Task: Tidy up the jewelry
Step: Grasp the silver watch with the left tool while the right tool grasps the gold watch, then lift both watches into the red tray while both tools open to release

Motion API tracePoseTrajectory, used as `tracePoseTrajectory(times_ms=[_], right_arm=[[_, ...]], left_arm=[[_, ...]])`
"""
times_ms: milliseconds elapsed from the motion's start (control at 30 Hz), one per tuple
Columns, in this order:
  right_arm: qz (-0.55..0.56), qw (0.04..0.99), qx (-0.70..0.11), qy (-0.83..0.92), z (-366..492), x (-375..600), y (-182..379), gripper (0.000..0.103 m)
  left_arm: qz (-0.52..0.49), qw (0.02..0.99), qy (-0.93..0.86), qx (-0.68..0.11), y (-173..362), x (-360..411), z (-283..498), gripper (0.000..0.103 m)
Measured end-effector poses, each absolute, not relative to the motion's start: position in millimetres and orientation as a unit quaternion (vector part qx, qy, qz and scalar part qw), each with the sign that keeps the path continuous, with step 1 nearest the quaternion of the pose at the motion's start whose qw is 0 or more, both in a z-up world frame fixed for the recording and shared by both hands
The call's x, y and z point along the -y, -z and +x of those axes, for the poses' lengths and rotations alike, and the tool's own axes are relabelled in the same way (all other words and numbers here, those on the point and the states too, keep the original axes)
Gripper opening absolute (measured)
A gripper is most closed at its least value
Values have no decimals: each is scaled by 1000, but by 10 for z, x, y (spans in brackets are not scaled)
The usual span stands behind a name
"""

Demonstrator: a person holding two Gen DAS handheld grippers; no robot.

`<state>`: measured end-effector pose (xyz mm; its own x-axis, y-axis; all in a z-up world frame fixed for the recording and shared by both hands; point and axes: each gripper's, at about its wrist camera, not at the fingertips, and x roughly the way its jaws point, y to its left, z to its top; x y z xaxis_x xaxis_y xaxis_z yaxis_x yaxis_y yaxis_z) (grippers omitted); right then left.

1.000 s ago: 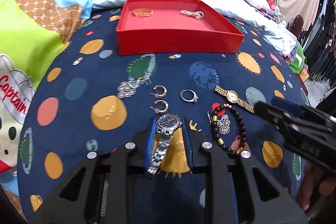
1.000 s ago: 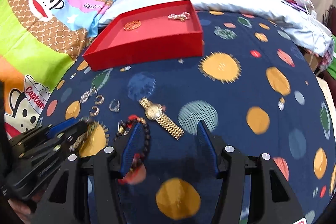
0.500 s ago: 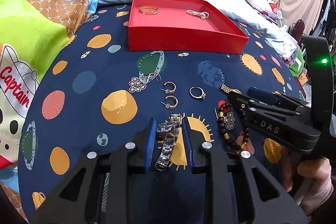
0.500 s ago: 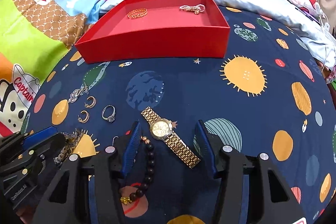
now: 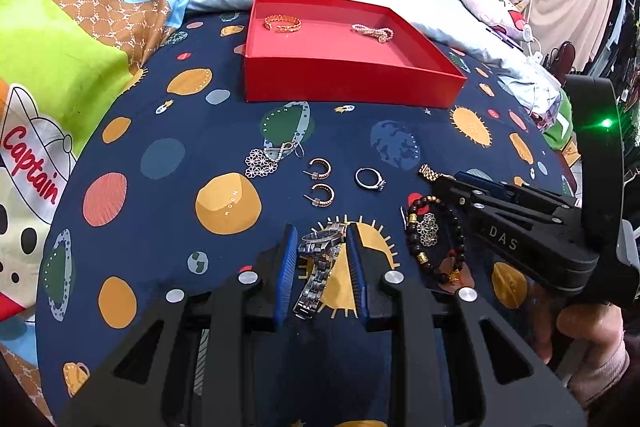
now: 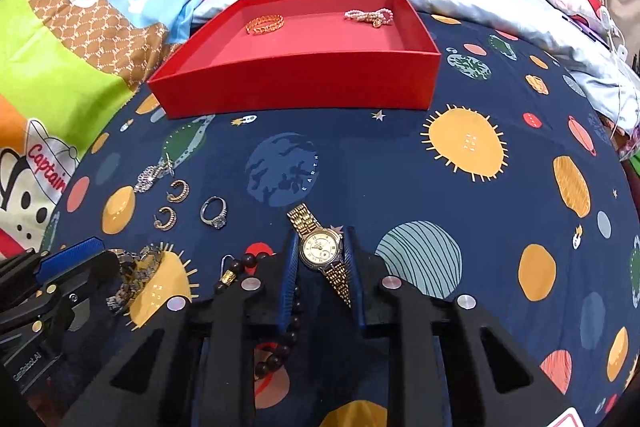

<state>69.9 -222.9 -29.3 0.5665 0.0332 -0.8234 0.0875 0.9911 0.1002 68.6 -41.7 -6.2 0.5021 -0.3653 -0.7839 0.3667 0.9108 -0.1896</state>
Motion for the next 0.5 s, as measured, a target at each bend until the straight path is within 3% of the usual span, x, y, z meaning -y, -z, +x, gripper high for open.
tracePoseTrajectory(times_ms=[500], right_arm=[[85, 901, -424, 17, 397, 2325, -105, 21]], left_arm=[[-9, 881, 222, -418, -309, 383, 580, 24]])
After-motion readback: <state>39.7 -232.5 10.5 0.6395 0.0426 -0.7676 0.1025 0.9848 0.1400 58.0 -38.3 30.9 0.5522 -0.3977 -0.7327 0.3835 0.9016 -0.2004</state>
